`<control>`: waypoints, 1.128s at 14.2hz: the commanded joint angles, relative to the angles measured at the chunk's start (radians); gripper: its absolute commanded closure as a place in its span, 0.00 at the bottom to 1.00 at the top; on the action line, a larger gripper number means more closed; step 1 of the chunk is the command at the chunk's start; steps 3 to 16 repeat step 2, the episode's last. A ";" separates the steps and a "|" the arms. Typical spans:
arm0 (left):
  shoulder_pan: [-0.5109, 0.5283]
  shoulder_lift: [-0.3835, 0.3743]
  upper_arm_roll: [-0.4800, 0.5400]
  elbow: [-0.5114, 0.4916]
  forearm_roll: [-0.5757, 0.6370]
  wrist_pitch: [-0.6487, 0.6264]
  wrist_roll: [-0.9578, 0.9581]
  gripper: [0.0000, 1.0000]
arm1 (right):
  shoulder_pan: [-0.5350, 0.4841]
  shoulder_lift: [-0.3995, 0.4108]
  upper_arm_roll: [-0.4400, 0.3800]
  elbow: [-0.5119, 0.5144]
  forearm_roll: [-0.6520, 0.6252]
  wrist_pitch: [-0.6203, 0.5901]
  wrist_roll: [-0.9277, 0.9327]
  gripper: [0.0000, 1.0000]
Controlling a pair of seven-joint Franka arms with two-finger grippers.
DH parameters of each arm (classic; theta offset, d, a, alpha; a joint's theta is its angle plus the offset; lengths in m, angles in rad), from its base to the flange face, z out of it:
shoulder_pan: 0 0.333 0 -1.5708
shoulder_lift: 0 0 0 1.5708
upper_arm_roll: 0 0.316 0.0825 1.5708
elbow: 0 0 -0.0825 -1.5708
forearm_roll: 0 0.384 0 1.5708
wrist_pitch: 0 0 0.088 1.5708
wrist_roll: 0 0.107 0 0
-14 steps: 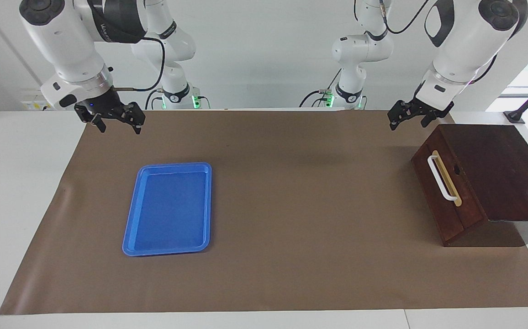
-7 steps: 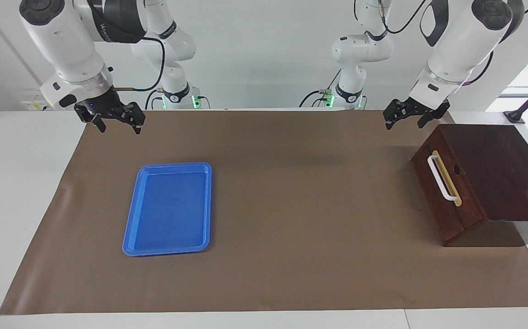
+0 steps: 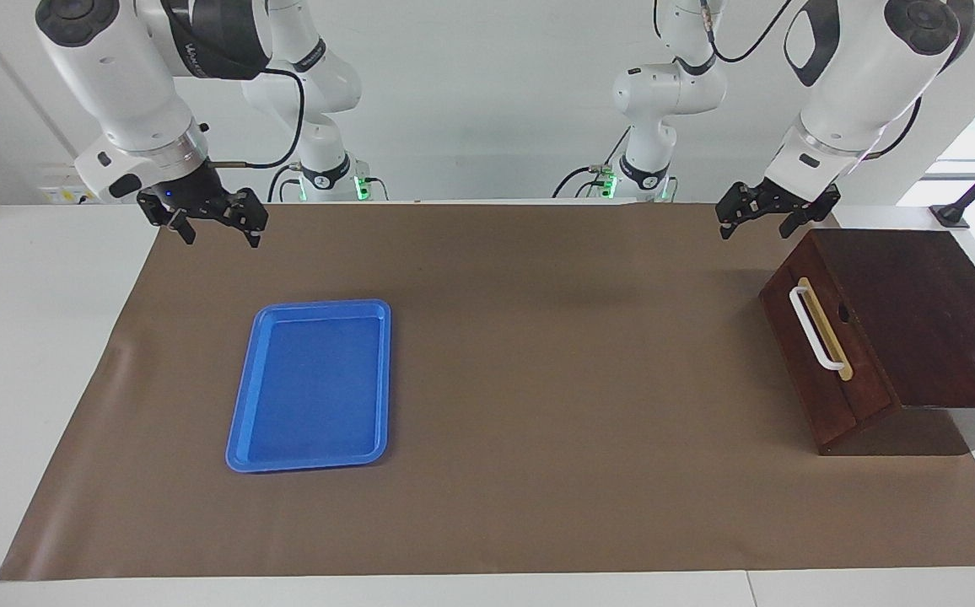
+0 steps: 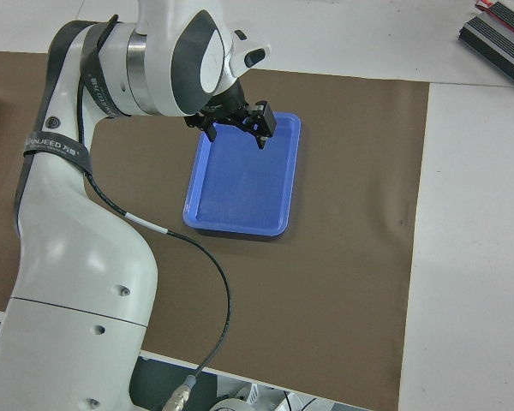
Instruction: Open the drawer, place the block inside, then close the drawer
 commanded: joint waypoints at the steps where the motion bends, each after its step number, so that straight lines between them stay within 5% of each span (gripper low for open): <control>1: -0.011 -0.009 0.013 -0.008 -0.007 0.014 0.013 0.00 | -0.011 -0.024 0.011 -0.026 -0.010 -0.001 0.020 0.00; 16: -0.011 -0.009 0.013 -0.008 -0.007 0.014 0.013 0.00 | -0.011 -0.024 0.011 -0.026 -0.008 -0.001 0.020 0.00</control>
